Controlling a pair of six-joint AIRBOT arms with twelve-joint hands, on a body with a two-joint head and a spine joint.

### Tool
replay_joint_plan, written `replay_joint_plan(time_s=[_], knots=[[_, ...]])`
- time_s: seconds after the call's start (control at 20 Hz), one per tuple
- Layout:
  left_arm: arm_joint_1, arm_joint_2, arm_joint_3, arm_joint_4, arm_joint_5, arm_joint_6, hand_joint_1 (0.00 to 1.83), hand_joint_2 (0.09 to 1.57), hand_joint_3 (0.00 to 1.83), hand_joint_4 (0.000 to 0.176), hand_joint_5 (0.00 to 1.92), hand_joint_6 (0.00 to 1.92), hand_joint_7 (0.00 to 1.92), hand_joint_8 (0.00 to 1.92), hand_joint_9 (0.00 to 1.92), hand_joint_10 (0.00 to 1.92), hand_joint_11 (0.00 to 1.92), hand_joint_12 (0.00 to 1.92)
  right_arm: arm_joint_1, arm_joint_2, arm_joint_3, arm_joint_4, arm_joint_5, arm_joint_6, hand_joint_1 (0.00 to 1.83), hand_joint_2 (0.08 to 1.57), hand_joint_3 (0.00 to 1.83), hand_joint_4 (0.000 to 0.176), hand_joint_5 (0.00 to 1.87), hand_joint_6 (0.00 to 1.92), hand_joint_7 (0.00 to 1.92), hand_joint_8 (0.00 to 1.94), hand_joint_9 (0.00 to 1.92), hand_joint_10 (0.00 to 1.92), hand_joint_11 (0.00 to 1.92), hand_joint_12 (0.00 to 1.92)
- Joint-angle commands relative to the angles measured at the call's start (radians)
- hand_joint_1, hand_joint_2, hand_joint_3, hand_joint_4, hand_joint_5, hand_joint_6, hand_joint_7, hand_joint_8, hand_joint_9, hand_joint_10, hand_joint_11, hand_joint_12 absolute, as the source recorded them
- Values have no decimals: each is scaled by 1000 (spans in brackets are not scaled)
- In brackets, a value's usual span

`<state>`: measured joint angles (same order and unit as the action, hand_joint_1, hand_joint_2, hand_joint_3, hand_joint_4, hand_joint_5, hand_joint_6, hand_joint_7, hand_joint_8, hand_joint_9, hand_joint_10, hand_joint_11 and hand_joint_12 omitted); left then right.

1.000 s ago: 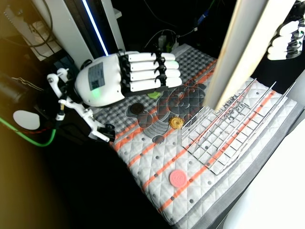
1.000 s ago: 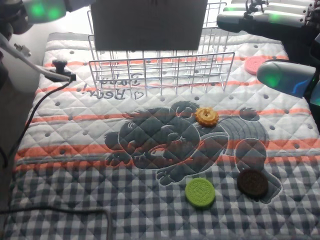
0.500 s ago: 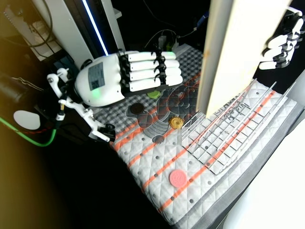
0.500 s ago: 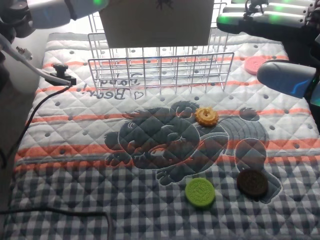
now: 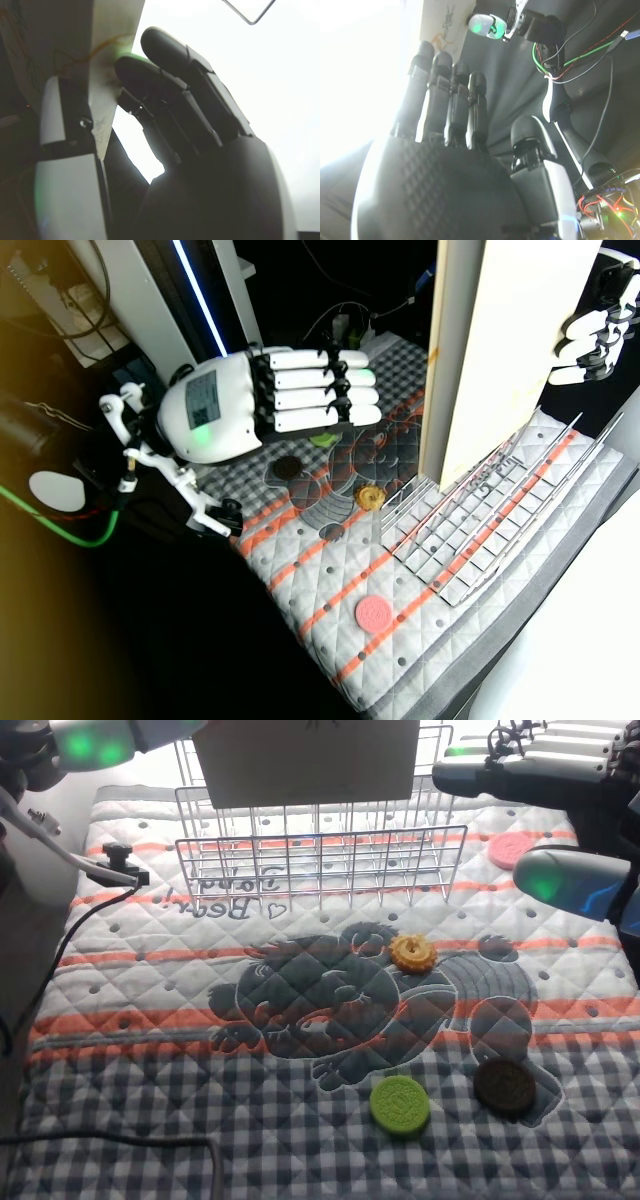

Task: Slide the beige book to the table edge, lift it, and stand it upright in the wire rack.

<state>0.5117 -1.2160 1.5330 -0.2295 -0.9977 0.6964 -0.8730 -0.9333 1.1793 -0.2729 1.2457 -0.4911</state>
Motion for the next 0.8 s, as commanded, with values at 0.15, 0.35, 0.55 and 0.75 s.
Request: replay_joint_plan(time_s=[0.15,0.35,0.55,0.75], knots=[[34,4,-22,-49,-151,-31,1404,1030,0,0,1061,719,1234,512,1115,1004,990,1190,6,-5,-2,44,114,3,0,1473,1,0,434,8,448,8,435,11,445,66],[46,5,-44,-55,-173,-31,1401,1031,1,0,1068,786,1203,559,1113,939,990,1036,3,-6,-4,49,114,3,0,1480,4,0,425,1,442,2,426,3,424,49],[24,11,-48,-48,-175,-23,1404,1031,1,0,1048,782,1222,539,1121,961,1024,1040,1,-5,-5,50,113,3,0,1457,0,0,431,3,448,4,442,8,458,53],[-7,18,-47,-27,-161,-6,1404,1032,0,0,1058,725,1218,595,1100,987,952,1045,1,-5,-6,51,113,3,0,1439,0,0,436,3,458,6,448,6,470,45]])
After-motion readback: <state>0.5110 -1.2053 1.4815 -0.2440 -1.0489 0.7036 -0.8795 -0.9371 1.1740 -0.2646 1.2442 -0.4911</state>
